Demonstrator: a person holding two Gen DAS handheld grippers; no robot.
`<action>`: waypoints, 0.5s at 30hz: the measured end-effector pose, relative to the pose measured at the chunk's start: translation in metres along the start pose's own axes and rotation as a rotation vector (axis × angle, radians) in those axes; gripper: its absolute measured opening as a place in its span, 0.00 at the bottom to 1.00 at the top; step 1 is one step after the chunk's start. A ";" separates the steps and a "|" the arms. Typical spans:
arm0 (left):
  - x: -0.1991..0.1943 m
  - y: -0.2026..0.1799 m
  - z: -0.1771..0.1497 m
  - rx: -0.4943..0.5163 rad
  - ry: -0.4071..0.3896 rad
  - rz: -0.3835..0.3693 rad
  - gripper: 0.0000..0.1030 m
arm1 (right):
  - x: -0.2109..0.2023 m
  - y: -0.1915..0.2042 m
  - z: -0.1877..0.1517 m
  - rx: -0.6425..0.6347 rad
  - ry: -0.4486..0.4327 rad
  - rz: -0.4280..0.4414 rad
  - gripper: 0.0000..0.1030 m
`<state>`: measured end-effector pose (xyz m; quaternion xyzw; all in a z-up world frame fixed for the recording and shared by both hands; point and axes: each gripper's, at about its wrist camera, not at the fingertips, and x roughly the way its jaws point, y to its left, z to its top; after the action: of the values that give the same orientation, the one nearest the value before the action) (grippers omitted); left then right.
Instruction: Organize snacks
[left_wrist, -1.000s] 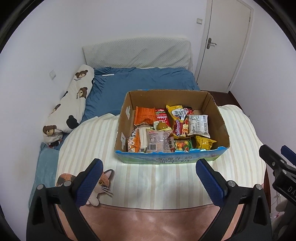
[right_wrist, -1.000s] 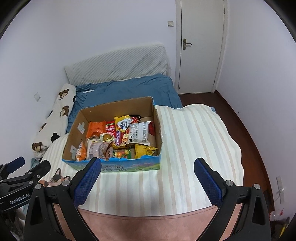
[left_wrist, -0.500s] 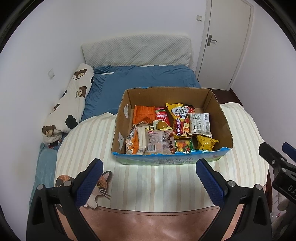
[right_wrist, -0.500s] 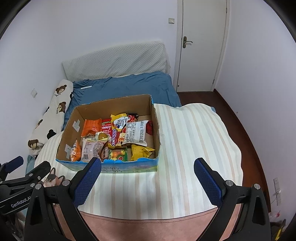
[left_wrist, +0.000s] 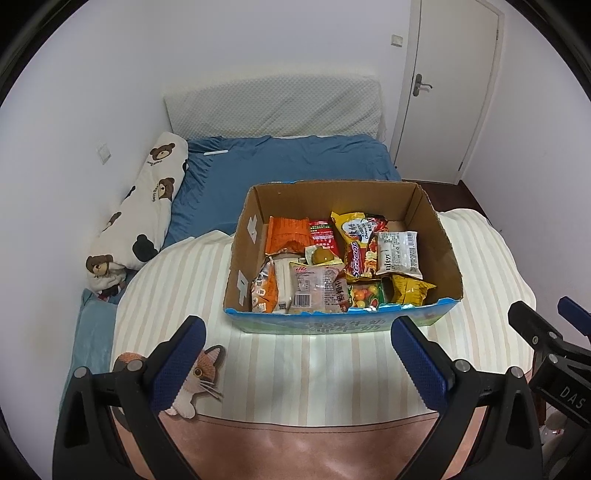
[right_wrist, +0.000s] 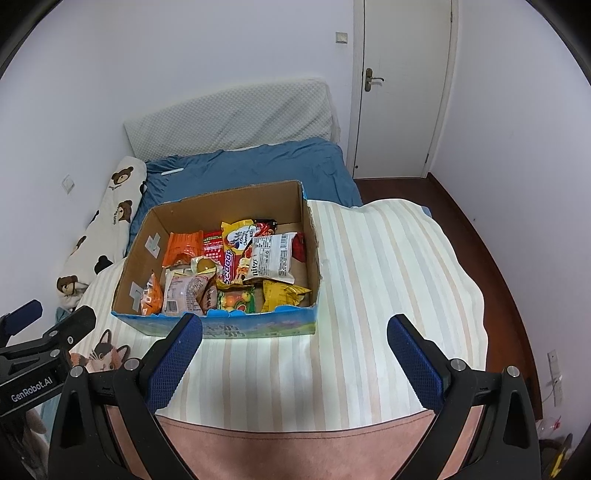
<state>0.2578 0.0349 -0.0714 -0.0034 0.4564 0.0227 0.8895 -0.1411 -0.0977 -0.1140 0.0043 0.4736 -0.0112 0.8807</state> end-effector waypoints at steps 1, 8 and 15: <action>0.000 0.000 0.001 0.001 -0.002 0.000 1.00 | 0.000 0.000 0.000 -0.001 0.000 0.001 0.99; -0.003 -0.003 0.002 0.015 -0.012 -0.002 1.00 | -0.004 0.000 0.000 0.002 -0.012 0.001 0.99; -0.004 -0.003 0.002 0.014 -0.019 0.000 1.00 | -0.008 0.001 0.000 0.002 -0.014 0.002 0.99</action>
<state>0.2569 0.0323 -0.0670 0.0030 0.4482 0.0195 0.8937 -0.1455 -0.0965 -0.1070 0.0057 0.4674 -0.0109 0.8840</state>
